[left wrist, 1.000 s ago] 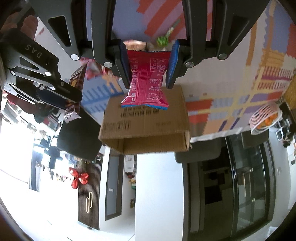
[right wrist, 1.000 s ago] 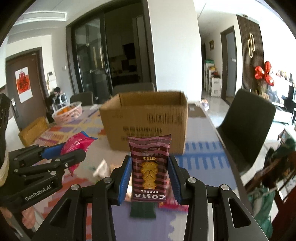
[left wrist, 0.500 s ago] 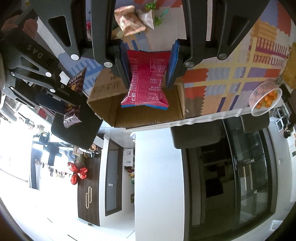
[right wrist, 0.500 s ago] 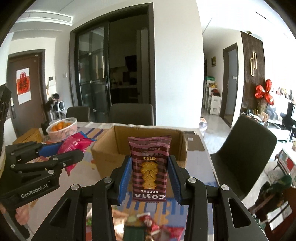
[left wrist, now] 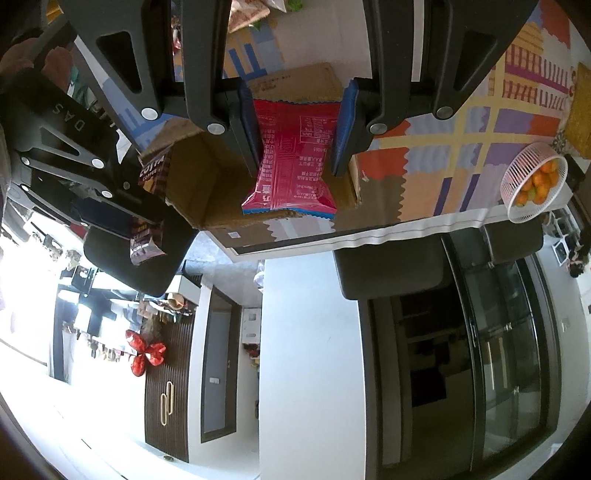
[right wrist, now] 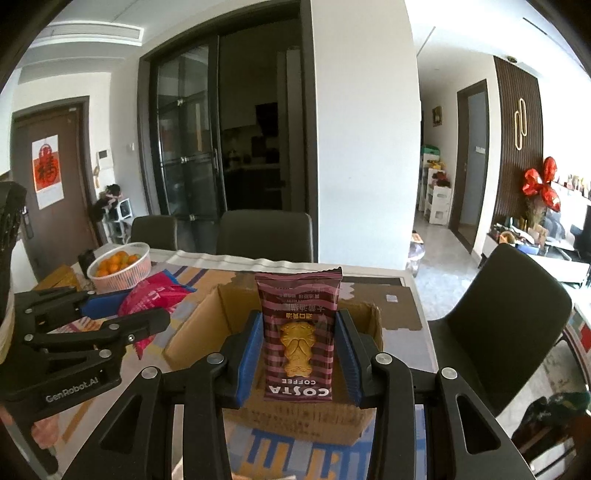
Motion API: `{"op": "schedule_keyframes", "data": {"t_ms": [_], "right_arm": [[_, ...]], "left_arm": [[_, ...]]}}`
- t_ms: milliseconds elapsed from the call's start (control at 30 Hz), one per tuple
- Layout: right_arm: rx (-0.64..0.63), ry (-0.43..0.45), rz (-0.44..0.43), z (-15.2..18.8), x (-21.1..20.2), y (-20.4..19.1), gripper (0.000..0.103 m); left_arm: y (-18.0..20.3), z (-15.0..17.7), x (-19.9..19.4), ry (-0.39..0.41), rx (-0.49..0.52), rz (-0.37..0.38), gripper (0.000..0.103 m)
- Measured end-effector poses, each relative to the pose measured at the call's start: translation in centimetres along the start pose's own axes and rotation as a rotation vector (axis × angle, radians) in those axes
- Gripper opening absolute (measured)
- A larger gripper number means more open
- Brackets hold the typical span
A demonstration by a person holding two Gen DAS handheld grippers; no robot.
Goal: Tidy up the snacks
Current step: 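Carry both packs to the cardboard box and open both tools inside, then withdraw both tools from the box back toward the snack pile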
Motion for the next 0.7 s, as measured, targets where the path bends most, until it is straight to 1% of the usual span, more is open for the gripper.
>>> {"op": "schedule_keyframes", "data": {"t_ms": [133, 300, 367, 400, 433, 467, 500, 567, 633, 700], "right_arm": [[0.002, -0.024, 0.008, -1.0, 1.7, 0.5, 0.04], [0.009, -0.066, 0.011, -1.2, 3.7, 0.9, 0.04], [0.015, -0.085, 0.006, -1.2, 4.5, 1.3, 0.041], [0.017, -0.091, 0.009, -1.1, 4.7, 1.3, 0.041], [0.02, -0.099, 0.015, -1.1, 5.1, 1.4, 0.041], [0.026, -0.105, 0.02, -1.1, 5.4, 1.6, 0.045], [0.032, -0.111, 0.025, -1.0, 5.6, 1.6, 0.047], [0.046, -0.123, 0.033, -0.9, 5.9, 1.8, 0.06], [0.048, -0.117, 0.057, -0.5, 5.6, 2.0, 0.064], [0.04, -0.107, 0.075, -0.1, 5.1, 2.0, 0.064]], "left_arm": [[-0.4, -1.0, 1.5, -0.03, -0.012, 0.01, 0.037], [-0.6, -1.7, 3.5, -0.073, -0.025, 0.008, 0.037], [-0.6, -1.8, 4.2, -0.089, -0.031, -0.003, 0.038], [-0.6, -1.8, 4.4, -0.091, -0.037, -0.006, 0.04], [-0.7, -1.8, 4.6, -0.095, -0.044, -0.007, 0.047], [-0.8, -1.8, 4.6, -0.095, -0.05, -0.01, 0.054], [-0.9, -1.7, 4.5, -0.092, -0.055, -0.015, 0.056], [-0.9, -1.4, 4.2, -0.086, -0.047, -0.026, 0.059], [-0.9, -0.9, 3.7, -0.074, -0.039, -0.042, 0.063], [-0.9, -0.4, 3.0, -0.058, -0.033, -0.05, 0.065]]}}
Point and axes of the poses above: each gripper's, at about its wrist camera, not at the fingertips, and x roughly the way its jaws point, y to its right, z to its underside, the point moved 1 cm from there along x, roughly the way its jaws point, and after that the axes turned 11 degrees about -y, right-handed, at the moved point
